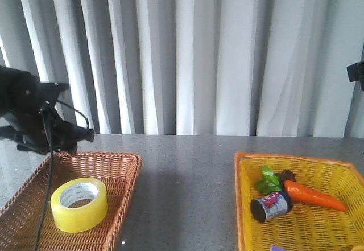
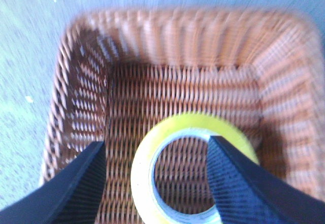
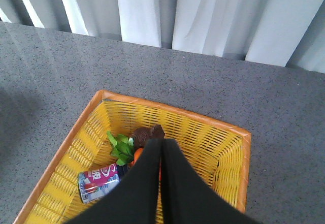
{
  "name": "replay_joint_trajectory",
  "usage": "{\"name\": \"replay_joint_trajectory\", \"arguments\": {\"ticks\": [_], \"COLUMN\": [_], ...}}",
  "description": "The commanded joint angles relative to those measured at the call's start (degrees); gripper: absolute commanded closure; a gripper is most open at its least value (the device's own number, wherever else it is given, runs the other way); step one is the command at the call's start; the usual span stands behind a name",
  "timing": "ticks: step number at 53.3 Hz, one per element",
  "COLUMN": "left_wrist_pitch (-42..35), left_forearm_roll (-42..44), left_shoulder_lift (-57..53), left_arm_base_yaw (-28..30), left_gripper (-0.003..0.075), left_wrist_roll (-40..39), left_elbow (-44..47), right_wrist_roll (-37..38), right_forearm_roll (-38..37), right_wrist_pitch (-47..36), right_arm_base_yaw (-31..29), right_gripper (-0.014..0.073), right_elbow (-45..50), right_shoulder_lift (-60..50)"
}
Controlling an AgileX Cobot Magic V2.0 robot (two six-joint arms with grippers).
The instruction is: Transfer tape with both arms
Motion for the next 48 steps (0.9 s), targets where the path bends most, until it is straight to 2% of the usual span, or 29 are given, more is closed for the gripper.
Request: {"name": "replay_joint_trajectory", "arguments": {"ticks": [1,15,23,30,39,48], "left_wrist_pitch": [-5.2,-12.9,-14.0,-12.4,-12.2,-13.8], "left_forearm_roll": [-0.6,-1.4,-1.4,-1.4,-1.4,-1.4], "left_shoulder_lift": [-8.3,-21.0,-25.0,-25.6,-25.6,-25.6], "left_arm_base_yaw": [-0.1,-0.1,-0.1,-0.1,-0.1,-0.1], "left_gripper": [0.0287,0.0287,0.0314,0.0445,0.0723,0.0728], "left_wrist_roll": [0.1,0.0,0.1,1.0,1.8,1.7], "left_elbow": [-1.9,-1.9,-1.9,-1.8,-1.7,-1.7], "right_wrist_roll": [-0.5,-0.5,-0.5,-0.5,-0.5,-0.5], "right_forearm_roll": [0.5,0.5,0.5,0.5,0.5,0.5], "right_wrist_pitch": [-3.6,-3.6,-3.6,-3.6,-3.6,-3.6], "right_arm_base_yaw": [-0.3,-0.3,-0.3,-0.3,-0.3,-0.3], "right_gripper": [0.0602,0.0602,0.0602,0.0602,0.0602,0.0602], "right_elbow": [-1.4,-1.4,-1.4,-1.4,-1.4,-1.4], "right_shoulder_lift": [-2.1,-2.1,-2.1,-2.1,-2.1,-2.1]}}
